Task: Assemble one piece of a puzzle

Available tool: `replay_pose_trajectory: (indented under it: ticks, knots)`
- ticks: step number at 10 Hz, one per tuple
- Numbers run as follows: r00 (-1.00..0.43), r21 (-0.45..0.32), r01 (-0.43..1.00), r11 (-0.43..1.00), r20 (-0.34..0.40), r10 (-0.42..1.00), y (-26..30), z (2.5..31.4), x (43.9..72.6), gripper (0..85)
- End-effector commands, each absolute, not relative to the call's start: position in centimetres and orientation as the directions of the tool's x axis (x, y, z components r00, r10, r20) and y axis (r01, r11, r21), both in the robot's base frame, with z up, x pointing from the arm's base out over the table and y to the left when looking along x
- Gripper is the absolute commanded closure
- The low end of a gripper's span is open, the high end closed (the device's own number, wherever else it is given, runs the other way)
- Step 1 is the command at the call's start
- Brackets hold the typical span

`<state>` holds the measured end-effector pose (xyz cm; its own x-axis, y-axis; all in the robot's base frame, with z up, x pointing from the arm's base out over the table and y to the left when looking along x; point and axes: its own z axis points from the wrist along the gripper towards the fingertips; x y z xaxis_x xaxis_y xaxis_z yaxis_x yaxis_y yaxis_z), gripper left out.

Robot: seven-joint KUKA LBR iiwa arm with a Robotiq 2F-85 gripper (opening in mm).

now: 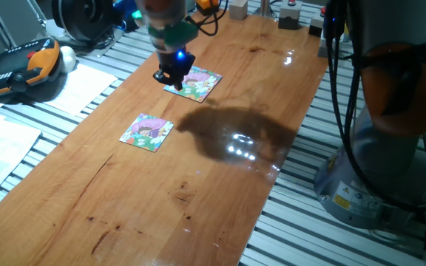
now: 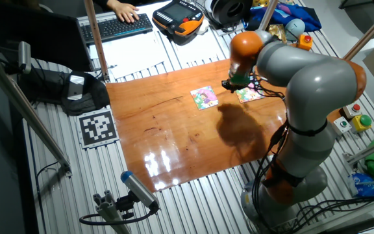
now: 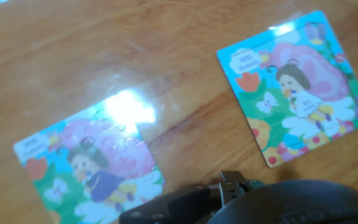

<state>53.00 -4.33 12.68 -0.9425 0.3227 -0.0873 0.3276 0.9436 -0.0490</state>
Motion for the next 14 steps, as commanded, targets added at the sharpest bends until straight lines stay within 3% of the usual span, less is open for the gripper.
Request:
replay_pose_trajectory:
  ticks: [1,5,14]
  knots:
    - [-0.959,-0.029,0.281,0.959,-0.036,0.280,-4.3,12.8,53.0,85.0]
    - [-0.930,-0.028,0.366,0.930,0.033,0.367,-3.6,13.1,52.7,85.0]
    - [-0.935,-0.032,0.355,0.934,0.006,0.355,-4.0,14.3,51.6,85.0]
